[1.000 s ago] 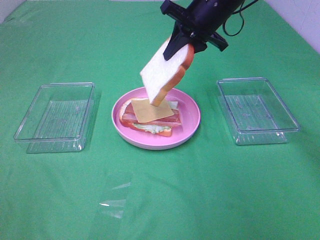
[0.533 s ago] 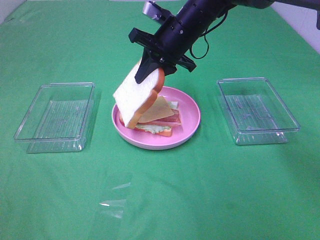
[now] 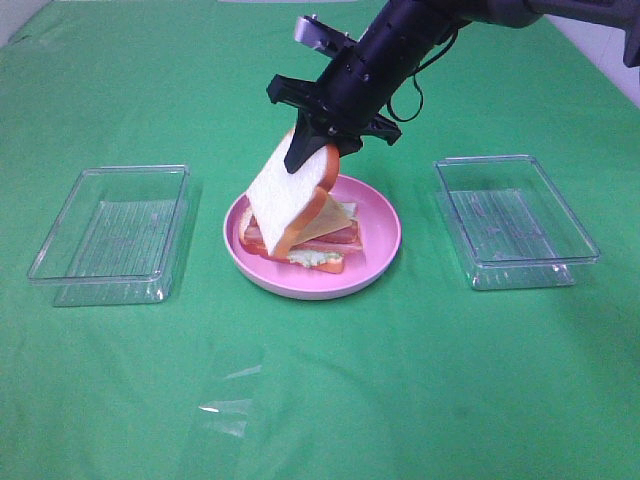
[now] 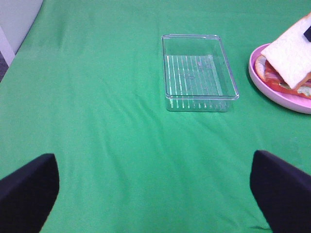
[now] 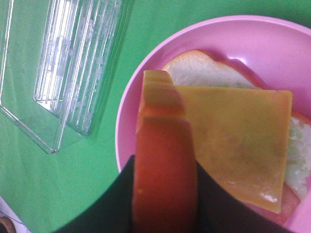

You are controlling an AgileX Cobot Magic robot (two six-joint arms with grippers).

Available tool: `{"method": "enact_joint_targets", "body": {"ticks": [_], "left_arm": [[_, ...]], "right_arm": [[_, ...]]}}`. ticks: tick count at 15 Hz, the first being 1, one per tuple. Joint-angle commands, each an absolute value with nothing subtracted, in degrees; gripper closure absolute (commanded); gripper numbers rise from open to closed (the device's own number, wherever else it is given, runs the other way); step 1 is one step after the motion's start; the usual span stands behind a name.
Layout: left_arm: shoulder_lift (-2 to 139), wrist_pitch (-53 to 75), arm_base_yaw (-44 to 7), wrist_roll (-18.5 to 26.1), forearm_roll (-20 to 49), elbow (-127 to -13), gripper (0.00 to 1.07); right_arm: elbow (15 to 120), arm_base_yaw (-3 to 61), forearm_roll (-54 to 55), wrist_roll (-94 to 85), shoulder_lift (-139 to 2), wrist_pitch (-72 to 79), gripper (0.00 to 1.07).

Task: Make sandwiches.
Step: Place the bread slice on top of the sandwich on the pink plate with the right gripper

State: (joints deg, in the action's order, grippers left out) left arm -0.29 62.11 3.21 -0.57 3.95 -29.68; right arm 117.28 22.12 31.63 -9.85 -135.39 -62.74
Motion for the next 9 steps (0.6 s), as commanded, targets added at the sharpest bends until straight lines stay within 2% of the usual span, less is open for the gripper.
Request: {"method": "enact_joint_targets", "body": {"ticks": [1,2,3,4,7,9], "left_arm": [[-1.15,61.54,3.44,-0.97,3.90,-29.62,0.04],[-1.15,61.54,3.44,-0.97,3.90,-29.62,0.04],[-1.15,61.54,3.44,-0.97,3.90,-29.62,0.04],[-1.15,61.54,3.44,-0.97,3.90,-29.62,0.04],[-1.15,61.54,3.44,-0.97,3.90,-29.62,0.04],[-1.15,61.54,3.44,-0.97,3.90,-29.62,0.04]], "right_arm": [[117.40,22.12,31.46,-10.31,-135.45,-62.51,0.71],[117.40,22.12,31.40,-10.66,-135.45,-62.62,0.50],[117.40,22.12,31.17,-11.06,-135.45,-62.68,0.38],[117.40,22.12,30.42,-13.69,-135.22,-63.94,0.14],[117.46,22.12,26.41,-14.78,-132.81,-65.03,0.14],[117.46,22.12,19.82,-14.67,-129.55,-66.23,0.14]]}}
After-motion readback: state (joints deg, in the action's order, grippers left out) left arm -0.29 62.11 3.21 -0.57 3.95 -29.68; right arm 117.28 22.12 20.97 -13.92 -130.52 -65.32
